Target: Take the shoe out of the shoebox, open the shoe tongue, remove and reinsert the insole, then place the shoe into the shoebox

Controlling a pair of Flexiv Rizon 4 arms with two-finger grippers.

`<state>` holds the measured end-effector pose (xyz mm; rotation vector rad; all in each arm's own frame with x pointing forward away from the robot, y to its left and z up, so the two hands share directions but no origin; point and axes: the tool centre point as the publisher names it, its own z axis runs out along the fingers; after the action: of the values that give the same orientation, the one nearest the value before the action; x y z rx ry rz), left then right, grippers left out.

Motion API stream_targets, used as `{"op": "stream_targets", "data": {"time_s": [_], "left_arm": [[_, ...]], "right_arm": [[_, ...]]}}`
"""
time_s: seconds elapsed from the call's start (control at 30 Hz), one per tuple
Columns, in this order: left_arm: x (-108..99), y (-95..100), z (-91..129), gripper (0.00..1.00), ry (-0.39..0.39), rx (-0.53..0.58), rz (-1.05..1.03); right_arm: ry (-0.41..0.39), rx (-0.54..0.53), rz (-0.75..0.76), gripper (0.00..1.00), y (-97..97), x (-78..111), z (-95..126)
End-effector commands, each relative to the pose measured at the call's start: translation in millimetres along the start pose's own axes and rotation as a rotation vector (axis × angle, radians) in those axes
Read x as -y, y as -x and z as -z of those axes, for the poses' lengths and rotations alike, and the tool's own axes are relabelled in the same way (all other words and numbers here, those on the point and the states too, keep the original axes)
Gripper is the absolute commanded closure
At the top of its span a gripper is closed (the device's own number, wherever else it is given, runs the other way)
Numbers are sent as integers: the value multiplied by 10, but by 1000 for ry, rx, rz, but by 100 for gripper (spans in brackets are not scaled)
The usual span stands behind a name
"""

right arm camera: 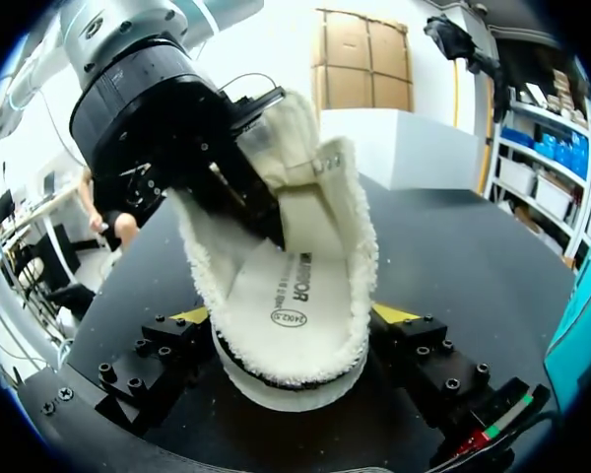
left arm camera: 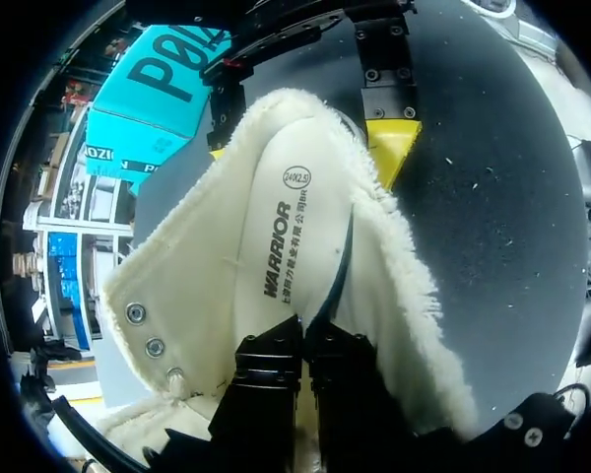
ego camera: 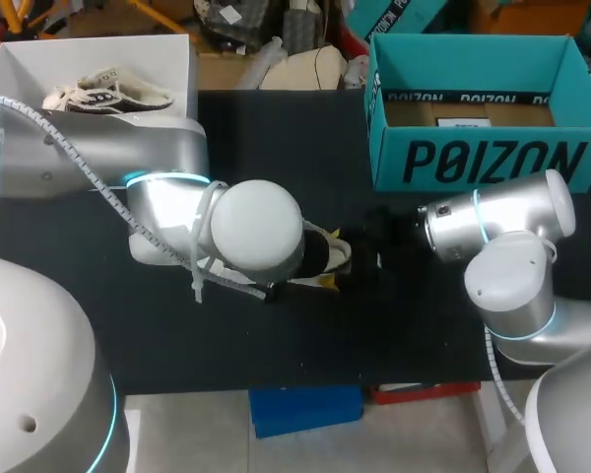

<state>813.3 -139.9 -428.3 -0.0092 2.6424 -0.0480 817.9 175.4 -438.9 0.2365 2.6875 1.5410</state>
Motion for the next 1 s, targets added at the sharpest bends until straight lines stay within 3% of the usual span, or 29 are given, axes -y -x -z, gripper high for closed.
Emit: {"op": "stream_targets", "data": {"time_s": [0.03, 0.23, 0.53, 1.0], "left_arm": [[-180, 34, -738, 100, -31, -93, -25], [-102, 9, -547, 100, -41, -194, -71], [-103, 36, -212, 100, -137, -341, -109], [-276, 98, 190, 100, -203, -371, -99]], "right_arm": [[-1, -1, -1, 100, 10, 42, 21], [-1, -1, -1, 100, 10, 42, 21], [-1, -1, -1, 100, 10, 42, 21], [-1, -1, -1, 100, 10, 42, 21]]}}
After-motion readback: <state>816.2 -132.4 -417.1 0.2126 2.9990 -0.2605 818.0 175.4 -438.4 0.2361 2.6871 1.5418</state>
